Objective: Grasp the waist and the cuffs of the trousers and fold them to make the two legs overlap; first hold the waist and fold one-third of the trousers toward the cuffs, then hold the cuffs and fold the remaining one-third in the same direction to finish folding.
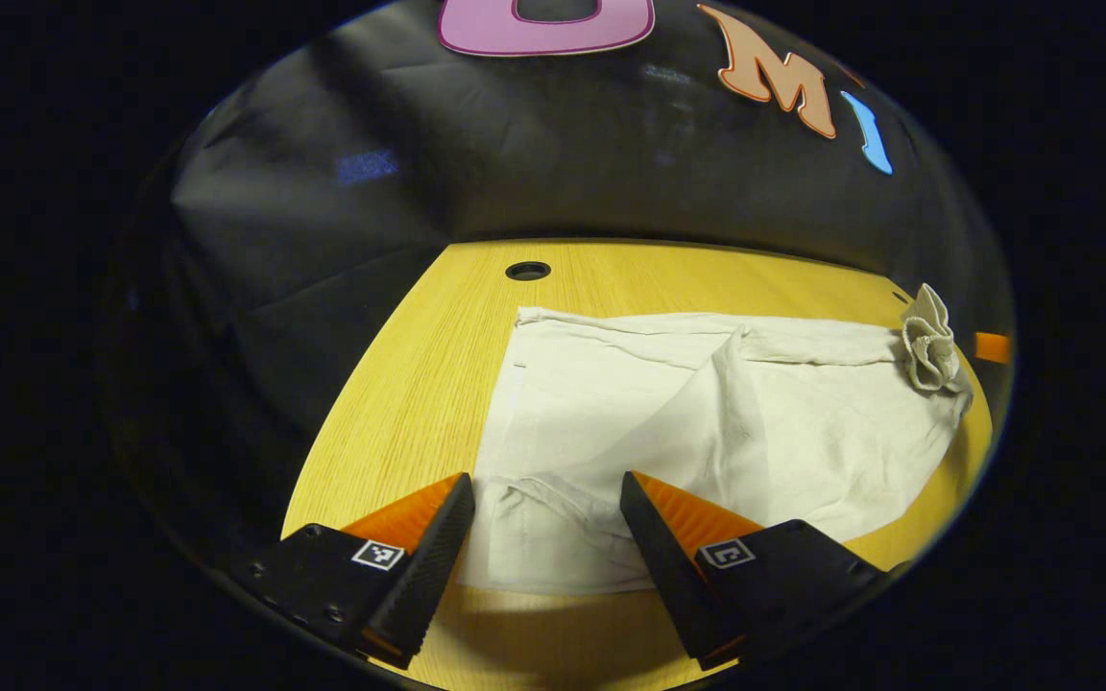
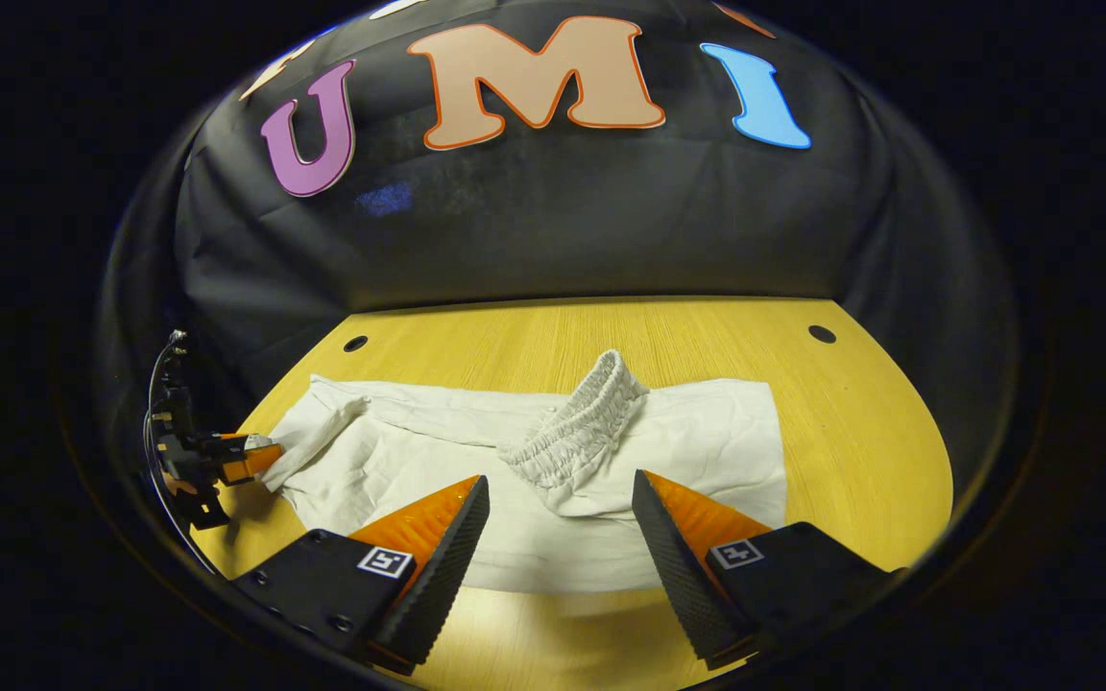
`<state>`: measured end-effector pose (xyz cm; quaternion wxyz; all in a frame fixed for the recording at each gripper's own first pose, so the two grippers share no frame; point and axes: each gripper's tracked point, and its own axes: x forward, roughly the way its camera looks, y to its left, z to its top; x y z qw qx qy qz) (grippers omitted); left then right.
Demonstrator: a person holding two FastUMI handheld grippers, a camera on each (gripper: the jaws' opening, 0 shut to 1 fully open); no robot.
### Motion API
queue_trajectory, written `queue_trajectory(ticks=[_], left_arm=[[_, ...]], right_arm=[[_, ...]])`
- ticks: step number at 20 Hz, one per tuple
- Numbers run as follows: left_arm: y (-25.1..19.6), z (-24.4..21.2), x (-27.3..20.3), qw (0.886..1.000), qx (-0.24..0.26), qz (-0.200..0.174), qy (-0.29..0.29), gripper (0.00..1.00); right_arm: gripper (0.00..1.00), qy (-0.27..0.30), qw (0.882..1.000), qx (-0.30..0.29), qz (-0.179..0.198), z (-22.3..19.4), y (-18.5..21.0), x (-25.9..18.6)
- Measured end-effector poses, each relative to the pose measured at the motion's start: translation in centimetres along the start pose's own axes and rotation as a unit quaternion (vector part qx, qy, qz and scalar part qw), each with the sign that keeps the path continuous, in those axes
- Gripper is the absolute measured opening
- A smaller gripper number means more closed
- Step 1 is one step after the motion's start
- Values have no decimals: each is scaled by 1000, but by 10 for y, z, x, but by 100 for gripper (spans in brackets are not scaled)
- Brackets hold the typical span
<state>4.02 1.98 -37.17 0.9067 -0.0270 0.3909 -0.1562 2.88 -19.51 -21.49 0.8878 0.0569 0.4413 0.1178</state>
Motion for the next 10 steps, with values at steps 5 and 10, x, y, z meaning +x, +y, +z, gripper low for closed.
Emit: queue_trajectory(ticks=[5, 10], left_arm=[[-28, 1, 5, 999, 7, -40, 17, 48], [-33, 4, 3, 999, -13, -27, 30, 0]], right_arm=[[96, 1, 1000, -5, -2, -3, -2, -10], [97, -19, 1000, -15, 6, 6, -12, -26]])
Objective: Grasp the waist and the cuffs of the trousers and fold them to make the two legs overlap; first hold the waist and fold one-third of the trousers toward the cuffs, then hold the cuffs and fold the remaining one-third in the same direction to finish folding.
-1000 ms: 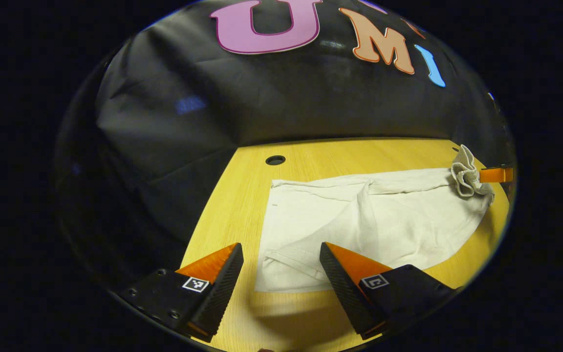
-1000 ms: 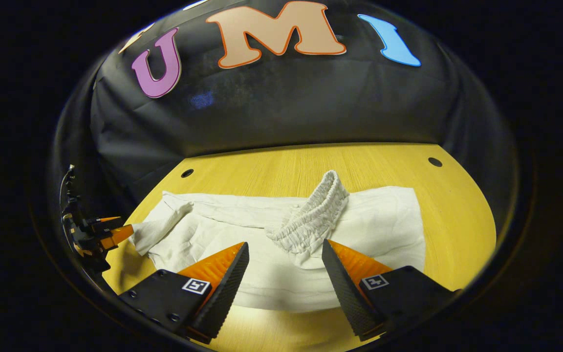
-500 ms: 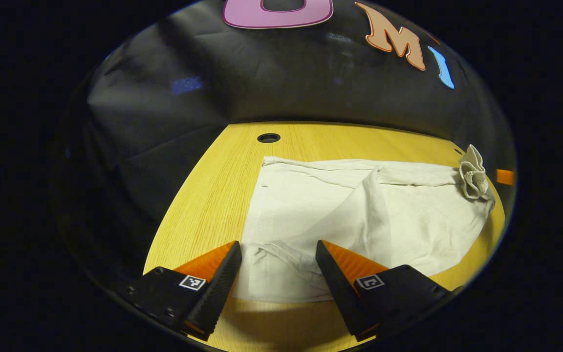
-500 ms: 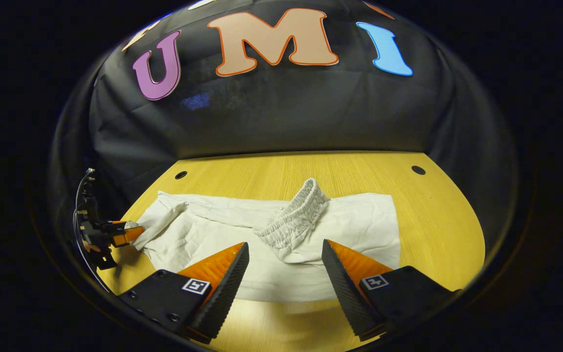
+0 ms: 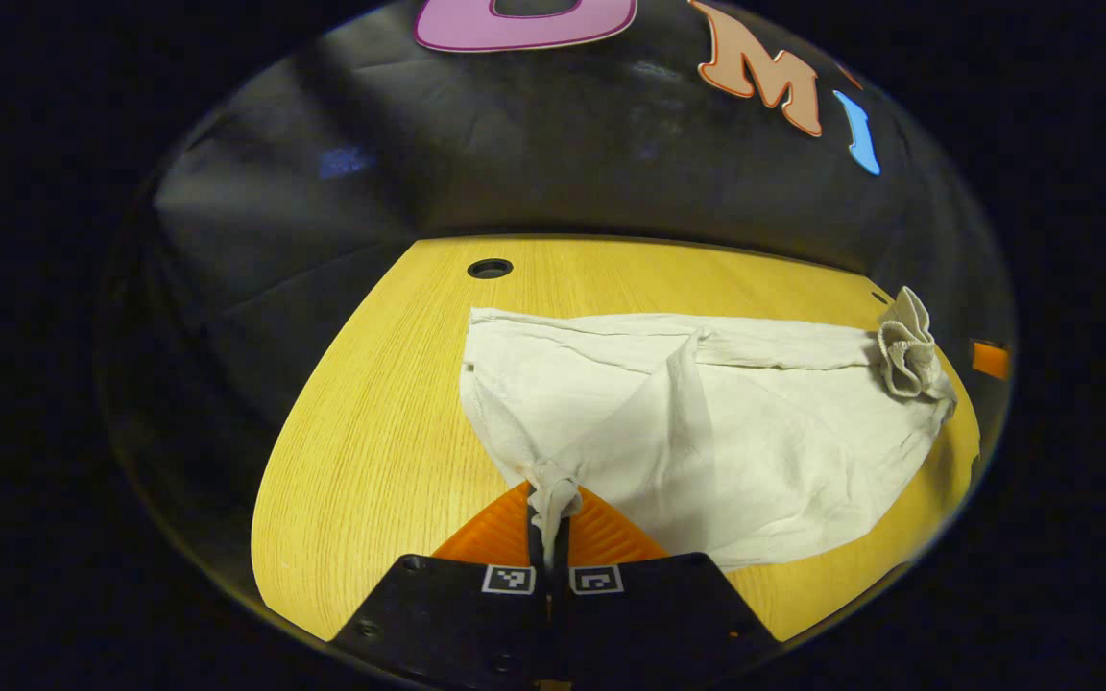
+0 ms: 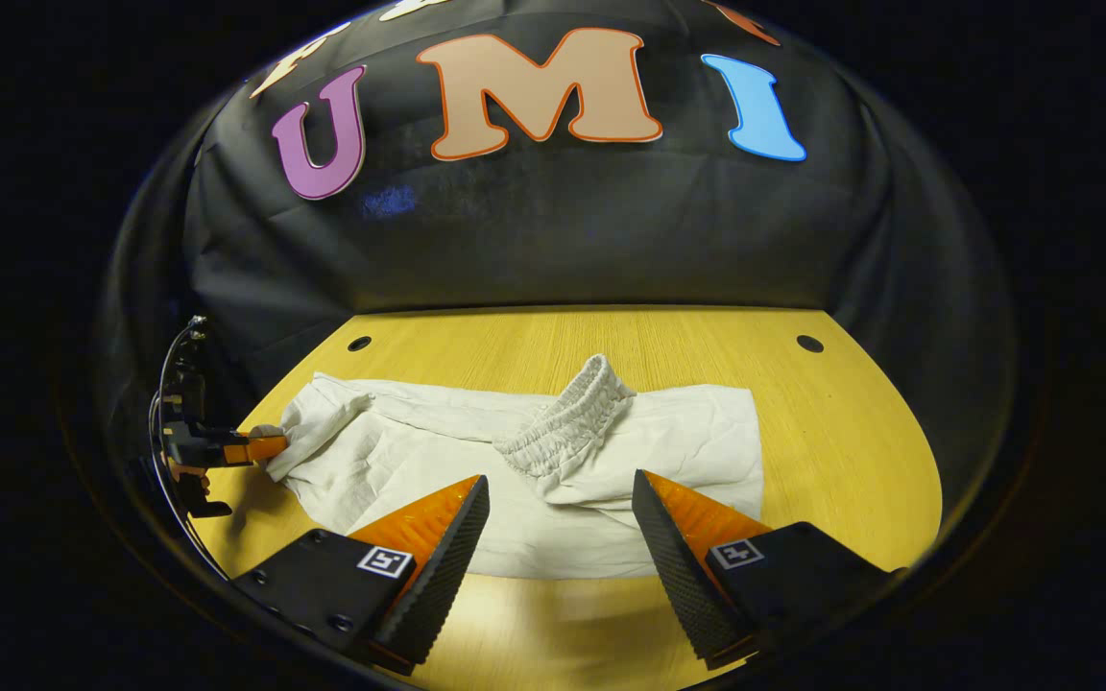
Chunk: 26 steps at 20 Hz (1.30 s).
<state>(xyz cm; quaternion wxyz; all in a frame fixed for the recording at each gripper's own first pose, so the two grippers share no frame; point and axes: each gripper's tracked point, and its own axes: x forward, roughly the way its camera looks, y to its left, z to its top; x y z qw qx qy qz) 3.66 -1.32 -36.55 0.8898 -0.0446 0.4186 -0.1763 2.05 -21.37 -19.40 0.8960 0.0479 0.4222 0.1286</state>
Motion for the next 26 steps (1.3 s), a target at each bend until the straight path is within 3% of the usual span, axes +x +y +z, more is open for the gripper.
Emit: queue_trajectory(ticks=[4, 9, 15, 26], left_arm=[[-17, 39, -23, 998, -41, 5, -41, 0], [-64, 98, -58, 994, -47, -7, -94, 0], [-129, 139, -78, 991, -35, -27, -124, 0], [-279, 217, -96, 977, 38, -111, -176, 0]], right_arm=[[96, -15, 1000, 0, 13, 8, -17, -14], [96, -26, 999, 5, 23, 11, -56, -31], [97, -34, 999, 18, 31, 14, -89, -45], [97, -45, 998, 48, 14, 11, -154, -74]])
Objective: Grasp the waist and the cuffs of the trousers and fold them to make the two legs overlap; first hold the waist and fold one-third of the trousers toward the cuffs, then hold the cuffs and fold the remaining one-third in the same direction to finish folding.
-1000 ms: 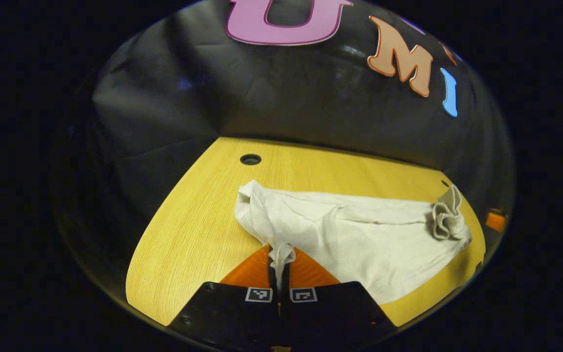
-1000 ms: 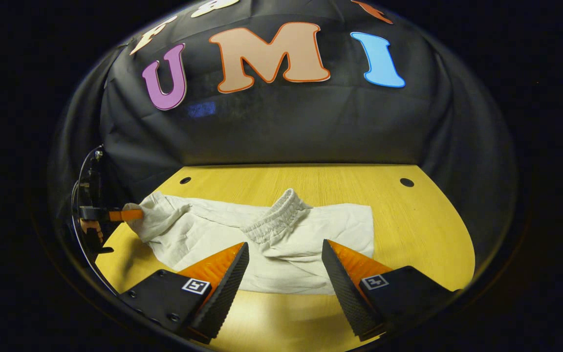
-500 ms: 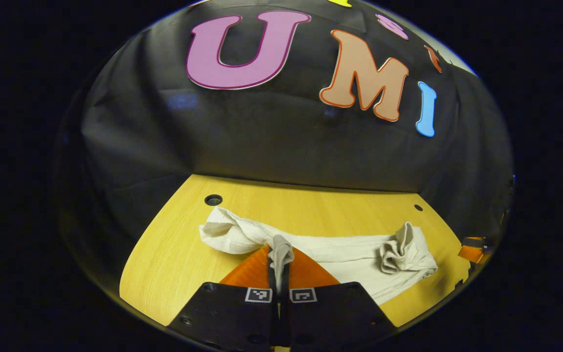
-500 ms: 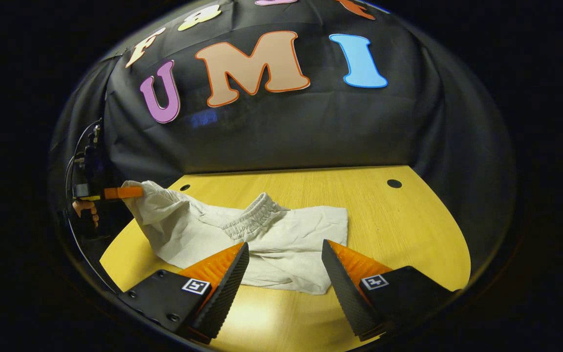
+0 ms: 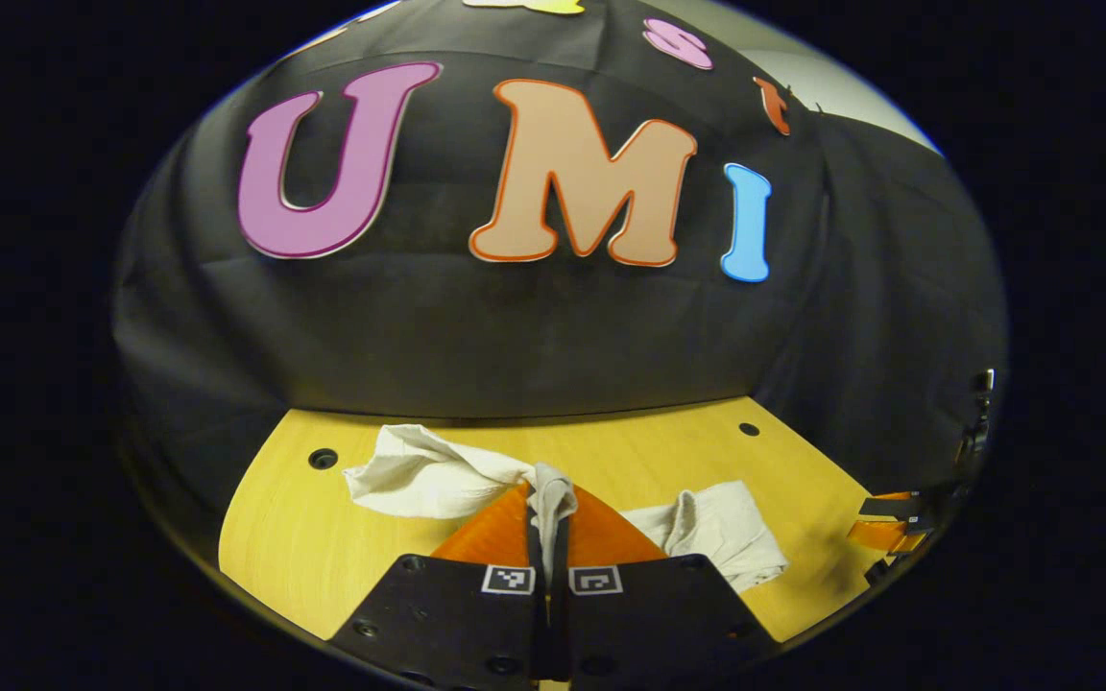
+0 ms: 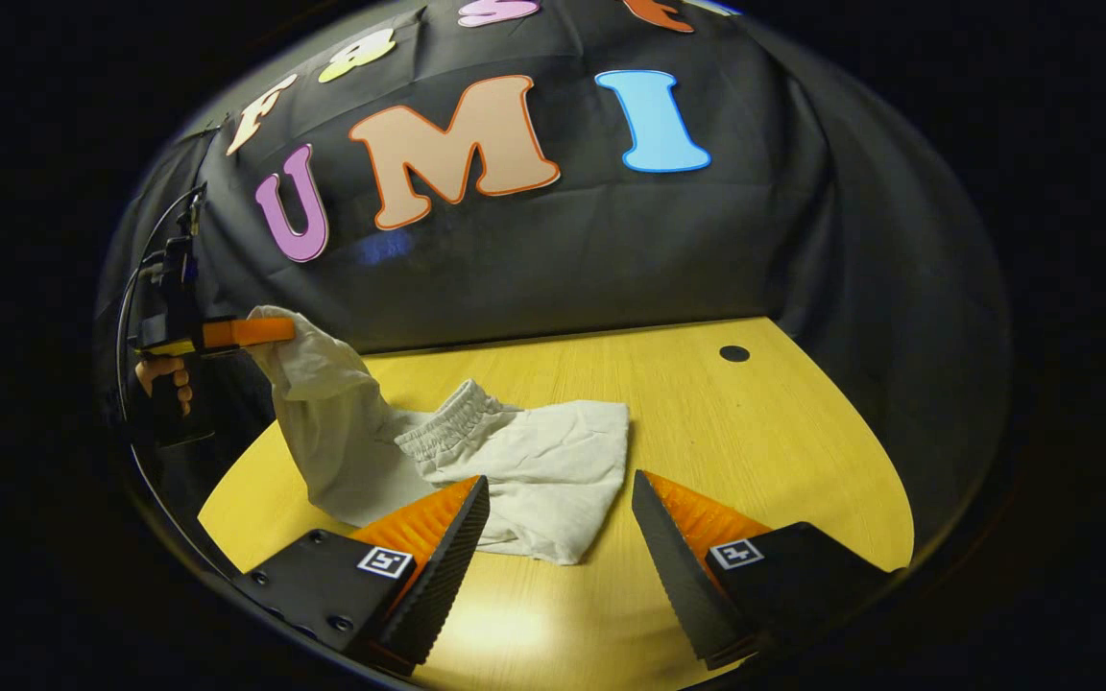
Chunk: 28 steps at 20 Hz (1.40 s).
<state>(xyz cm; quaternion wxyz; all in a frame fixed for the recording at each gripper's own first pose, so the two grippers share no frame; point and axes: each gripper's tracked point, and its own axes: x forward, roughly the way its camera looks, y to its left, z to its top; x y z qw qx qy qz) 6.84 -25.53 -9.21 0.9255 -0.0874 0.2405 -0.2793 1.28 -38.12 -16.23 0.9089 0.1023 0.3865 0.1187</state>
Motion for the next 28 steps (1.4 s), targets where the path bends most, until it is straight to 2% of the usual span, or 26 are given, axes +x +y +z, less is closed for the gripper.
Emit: queue_trajectory(ticks=[6, 10, 15, 16, 19, 20, 21, 23, 24, 25, 28], left_arm=[[-88, 21, 28, 998, 28, -57, -7, 0], [-146, 19, 48, 994, 46, -95, -4, 0], [-201, -11, 75, 990, 55, -127, 23, 0], [-208, -21, 79, 990, 58, -126, 34, 0], [-225, -58, 94, 989, 66, -119, 63, 0], [-232, -69, 99, 988, 67, -120, 68, 0], [-236, -80, 99, 988, 68, -119, 73, 0], [-247, -100, 102, 987, 66, -125, 81, 2], [-253, -107, 100, 986, 63, -129, 81, 13], [-256, -106, 95, 987, 61, -128, 76, 21], [-250, -85, 75, 992, 58, -109, 34, 79]], right_arm=[[97, -5, 1000, 8, -14, -4, -34, -26], [96, -3, 1000, 15, -26, -16, -56, -42], [96, -2, 999, 24, -40, -22, -86, -58], [91, -2, 999, 26, -42, -23, -91, -60], [91, -4, 999, 27, -41, -23, -104, -64], [96, -3, 999, 26, -39, -24, -106, -64], [91, -2, 999, 25, -37, -24, -108, -63], [91, -1, 999, 22, -28, -22, -107, -61], [91, -1, 1000, 19, -23, -19, -106, -61], [96, -4, 1000, 16, -18, -18, -105, -63], [97, -21, 1000, 3, -2, 1, -88, -59]])
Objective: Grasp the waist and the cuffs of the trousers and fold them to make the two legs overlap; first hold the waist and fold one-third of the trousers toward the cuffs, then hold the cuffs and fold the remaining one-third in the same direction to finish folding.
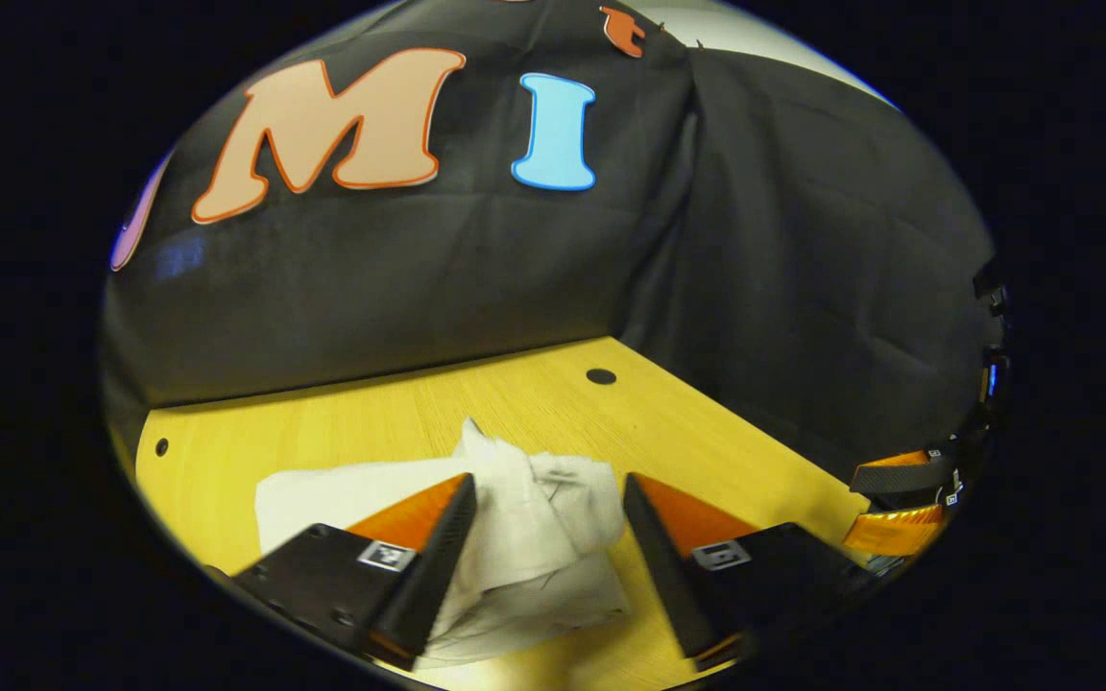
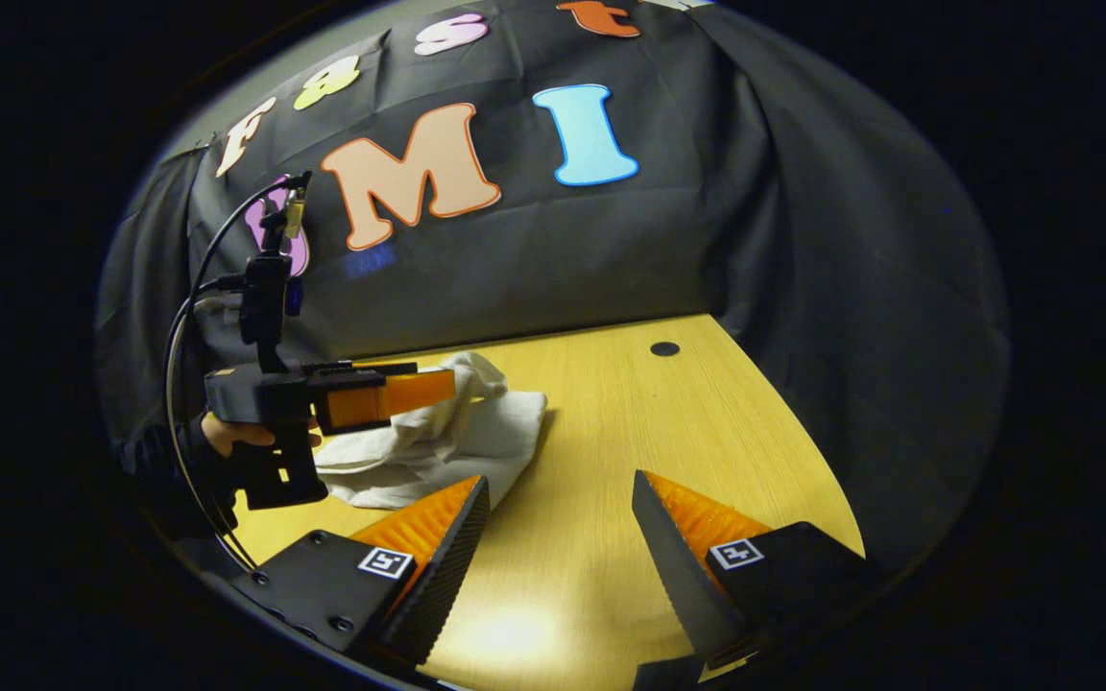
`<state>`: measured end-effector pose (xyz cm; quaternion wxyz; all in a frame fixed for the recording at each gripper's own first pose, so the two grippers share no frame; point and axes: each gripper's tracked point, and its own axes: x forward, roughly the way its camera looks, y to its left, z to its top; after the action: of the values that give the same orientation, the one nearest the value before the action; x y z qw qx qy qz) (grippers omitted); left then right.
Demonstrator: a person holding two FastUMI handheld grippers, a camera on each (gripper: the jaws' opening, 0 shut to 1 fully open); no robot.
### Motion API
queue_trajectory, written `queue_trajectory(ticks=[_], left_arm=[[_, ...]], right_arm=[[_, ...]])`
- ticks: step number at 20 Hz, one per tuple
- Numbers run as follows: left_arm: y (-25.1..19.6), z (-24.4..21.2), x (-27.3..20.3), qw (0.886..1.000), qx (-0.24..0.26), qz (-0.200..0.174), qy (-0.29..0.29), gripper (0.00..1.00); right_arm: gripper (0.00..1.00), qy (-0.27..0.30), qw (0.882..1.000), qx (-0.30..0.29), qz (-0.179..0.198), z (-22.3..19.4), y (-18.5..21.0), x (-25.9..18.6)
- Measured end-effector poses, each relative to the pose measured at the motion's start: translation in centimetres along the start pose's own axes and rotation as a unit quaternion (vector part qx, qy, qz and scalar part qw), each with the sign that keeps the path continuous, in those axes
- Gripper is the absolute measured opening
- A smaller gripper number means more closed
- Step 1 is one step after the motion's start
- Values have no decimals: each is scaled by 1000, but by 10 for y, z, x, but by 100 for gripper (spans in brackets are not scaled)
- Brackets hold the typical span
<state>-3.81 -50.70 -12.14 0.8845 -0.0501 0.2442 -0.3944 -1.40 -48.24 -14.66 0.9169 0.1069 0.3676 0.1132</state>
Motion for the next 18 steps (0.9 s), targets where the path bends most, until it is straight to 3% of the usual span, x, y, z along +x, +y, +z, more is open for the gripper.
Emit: queue_trajectory(ticks=[1, 2, 8, 11, 15, 18], left_arm=[[9, 11, -12, 1000, 5, 17, -19, 99], [19, 21, -26, 999, 12, 34, -36, 94], [95, 67, -128, 985, 36, 125, -110, 93], [143, 95, -189, 970, 36, 181, -156, 94], [192, 122, -266, 940, 61, 267, -204, 93], [209, 136, -301, 921, 76, 301, -234, 93]], right_arm=[[97, -9, 1000, -5, 5, 8, 8, 3], [96, -18, 1000, -11, 9, 17, 18, 5], [96, -92, 994, -45, 41, 70, 98, 10], [96, -165, 983, -62, 46, 119, 147, 4], [96, -242, 968, -58, 44, 169, 191, -13], [91, -277, 959, -53, 28, 193, 206, -22]])
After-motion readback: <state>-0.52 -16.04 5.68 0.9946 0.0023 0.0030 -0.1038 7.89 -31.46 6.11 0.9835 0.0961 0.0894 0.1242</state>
